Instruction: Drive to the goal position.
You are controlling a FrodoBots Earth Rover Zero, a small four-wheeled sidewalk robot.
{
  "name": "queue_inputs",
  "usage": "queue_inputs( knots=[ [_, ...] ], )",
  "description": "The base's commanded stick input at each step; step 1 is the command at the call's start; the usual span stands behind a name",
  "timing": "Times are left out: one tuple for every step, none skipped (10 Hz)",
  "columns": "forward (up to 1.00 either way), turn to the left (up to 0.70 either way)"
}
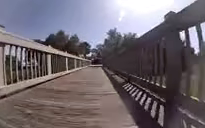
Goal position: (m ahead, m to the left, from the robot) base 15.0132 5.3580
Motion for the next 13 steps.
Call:
queue_inputs(
  knots=[
    [0.70,0.00],
    [0.70,0.00],
    [0.70,0.00],
    [0.70,0.00],
    [0.70,0.00],
    [0.70,0.00],
    [0.70,0.00],
    [0.70,0.00],
    [0.70,0.00],
    [0.70,0.00],
    [0.70,0.00],
    [0.70,0.00],
    [0.70,0.00]
  ],
)
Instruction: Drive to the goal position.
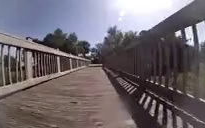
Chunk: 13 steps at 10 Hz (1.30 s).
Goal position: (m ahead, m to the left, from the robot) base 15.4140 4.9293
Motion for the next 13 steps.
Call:
queue_inputs(
  knots=[
    [0.70,0.00],
    [0.70,0.00],
    [0.70,0.00],
    [0.70,0.00],
    [0.70,0.24],
    [0.70,0.35],
    [0.70,0.35],
    [0.70,0.35],
    [0.70,0.13],
    [0.70,0.00],
    [0.70,0.00],
    [0.70,0.00],
    [0.70,0.00]
  ],
)
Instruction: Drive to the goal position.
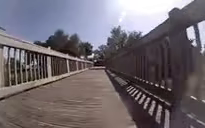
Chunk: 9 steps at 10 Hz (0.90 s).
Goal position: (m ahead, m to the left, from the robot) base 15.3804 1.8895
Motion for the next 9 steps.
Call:
queue_inputs(
  knots=[
    [0.70,0.00],
    [0.70,0.00],
    [0.70,0.00],
    [0.70,0.00],
    [0.70,0.00],
    [0.70,0.00],
    [0.70,0.00],
    [0.70,0.00],
    [0.70,0.00]
  ],
)
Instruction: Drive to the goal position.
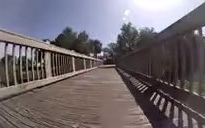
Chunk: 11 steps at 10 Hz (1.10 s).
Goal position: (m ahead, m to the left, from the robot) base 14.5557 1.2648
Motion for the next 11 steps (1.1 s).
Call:
queue_inputs(
  knots=[
    [0.70,0.00],
    [0.70,0.00],
    [0.70,0.00],
    [0.70,0.00],
    [0.70,0.00],
    [0.70,0.00],
    [0.70,0.00],
    [0.70,0.00],
    [0.70,0.00],
    [0.70,0.00],
    [0.70,0.00]
  ],
)
